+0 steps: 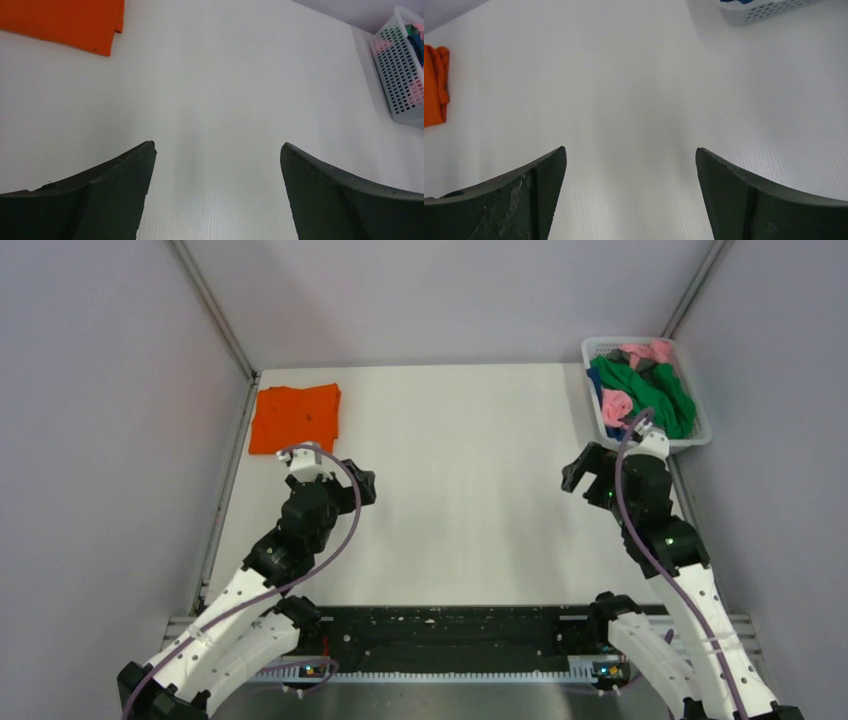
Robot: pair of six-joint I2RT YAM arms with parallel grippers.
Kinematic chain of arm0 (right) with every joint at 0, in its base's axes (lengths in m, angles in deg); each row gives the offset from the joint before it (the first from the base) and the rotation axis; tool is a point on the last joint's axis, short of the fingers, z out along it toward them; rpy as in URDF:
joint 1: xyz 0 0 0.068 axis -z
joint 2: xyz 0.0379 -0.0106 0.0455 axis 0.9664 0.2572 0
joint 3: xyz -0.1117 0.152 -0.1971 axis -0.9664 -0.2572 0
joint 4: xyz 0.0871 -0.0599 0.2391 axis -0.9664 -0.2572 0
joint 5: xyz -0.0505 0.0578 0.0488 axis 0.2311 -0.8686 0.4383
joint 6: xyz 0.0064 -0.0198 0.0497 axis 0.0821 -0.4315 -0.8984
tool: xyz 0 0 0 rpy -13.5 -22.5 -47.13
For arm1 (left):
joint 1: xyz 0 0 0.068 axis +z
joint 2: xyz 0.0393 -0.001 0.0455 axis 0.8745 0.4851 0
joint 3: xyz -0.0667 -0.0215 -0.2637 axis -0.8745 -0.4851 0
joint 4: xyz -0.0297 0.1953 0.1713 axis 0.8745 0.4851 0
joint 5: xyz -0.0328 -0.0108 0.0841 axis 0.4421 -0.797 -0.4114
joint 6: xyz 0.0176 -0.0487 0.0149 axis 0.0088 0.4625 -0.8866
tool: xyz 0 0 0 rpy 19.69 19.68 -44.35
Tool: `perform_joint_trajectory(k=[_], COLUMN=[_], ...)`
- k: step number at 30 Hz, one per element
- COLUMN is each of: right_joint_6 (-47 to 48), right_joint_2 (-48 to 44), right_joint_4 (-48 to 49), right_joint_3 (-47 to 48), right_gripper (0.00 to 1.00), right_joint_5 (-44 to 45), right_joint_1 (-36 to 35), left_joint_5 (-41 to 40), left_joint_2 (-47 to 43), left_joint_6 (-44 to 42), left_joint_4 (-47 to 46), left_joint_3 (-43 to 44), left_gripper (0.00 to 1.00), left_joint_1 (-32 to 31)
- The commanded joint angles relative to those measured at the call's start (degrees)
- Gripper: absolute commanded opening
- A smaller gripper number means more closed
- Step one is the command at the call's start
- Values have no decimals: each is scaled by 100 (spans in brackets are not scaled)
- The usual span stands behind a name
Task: Fold and stack the t-shirts
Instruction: Grab crumpled tshirt from bin with the right arm
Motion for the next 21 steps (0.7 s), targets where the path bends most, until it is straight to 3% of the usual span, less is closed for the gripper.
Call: perform_joint_trajectory(k=[1, 6, 11, 15, 21], right_joint_6=[147, 348, 626, 568, 243], right_joint_2=[87, 873, 2244, 3470, 5388], right_joint_4=[247, 382, 535, 539, 301], right_joint_3=[407, 990, 2043, 3027, 4896], right_gripper=[99, 99, 99, 99, 99], right_joint_5=[373, 1045, 1100, 1086, 365], right_joint_1=[-29, 36, 645, 1538, 2775], left_joint_5=[-114, -164, -171, -238, -260], left_joint_2=[71, 140, 192, 241, 317], left_joint_6=[-3, 6, 9, 35, 33], left_joint_4=[-165, -113, -127, -82, -130], left_joint_3=[185, 215, 220, 242, 214], left_gripper=[99, 99, 99, 99, 99], left_joint_1=[17, 16, 18, 21, 23])
